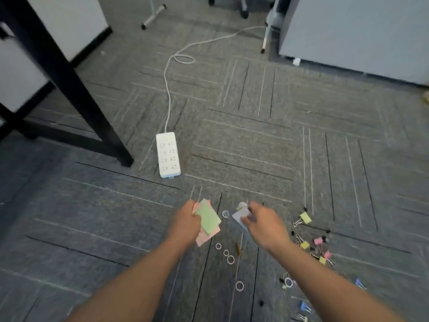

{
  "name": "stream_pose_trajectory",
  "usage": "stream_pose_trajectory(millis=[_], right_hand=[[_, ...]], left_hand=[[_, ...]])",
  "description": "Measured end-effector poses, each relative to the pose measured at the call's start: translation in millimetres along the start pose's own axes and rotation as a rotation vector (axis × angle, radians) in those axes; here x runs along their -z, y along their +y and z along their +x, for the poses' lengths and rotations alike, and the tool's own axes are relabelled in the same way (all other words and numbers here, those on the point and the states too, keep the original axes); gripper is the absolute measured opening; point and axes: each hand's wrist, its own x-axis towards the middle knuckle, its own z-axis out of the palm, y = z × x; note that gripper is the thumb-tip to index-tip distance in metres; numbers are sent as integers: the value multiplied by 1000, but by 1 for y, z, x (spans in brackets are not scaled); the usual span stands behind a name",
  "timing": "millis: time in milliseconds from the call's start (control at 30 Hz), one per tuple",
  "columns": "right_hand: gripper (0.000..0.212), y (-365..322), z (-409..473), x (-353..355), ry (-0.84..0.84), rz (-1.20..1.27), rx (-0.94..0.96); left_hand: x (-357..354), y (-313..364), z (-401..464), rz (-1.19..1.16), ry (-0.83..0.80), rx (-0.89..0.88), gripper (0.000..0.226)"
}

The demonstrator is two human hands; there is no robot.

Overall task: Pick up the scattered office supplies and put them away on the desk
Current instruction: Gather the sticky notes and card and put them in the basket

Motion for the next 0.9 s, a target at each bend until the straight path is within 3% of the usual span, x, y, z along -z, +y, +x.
stream_pose_trajectory(millis=[100,167,333,467,567,667,767,900], right_hand=[[19,-86,-38,85,-1,-81,131],[14,-151,-66,142,4,-118,221],[8,-340,-144,273,111,-115,496],[18,-501,-210,340,170,-73,769],[2,-609,-254,351,195,-33,987],[19,-708,-293,329,182,-49,1122],[15,-781,-305,288,177,-43,1234],[20,-858,-294,216,55,-117,1308]], left_hand=[[89,56,-66,-52,67,45,13],[154,99,-116,-33,139,52,17],[329,194,-239,-97,380,2,22],[467,235,-335,-154,613,-42,20],[558,232,-392,-272,820,-55,15],[644,197,-431,-350,1014,36,24],[709,158,-441,-411,1105,178,46],[772,105,-423,-506,1148,345,48]])
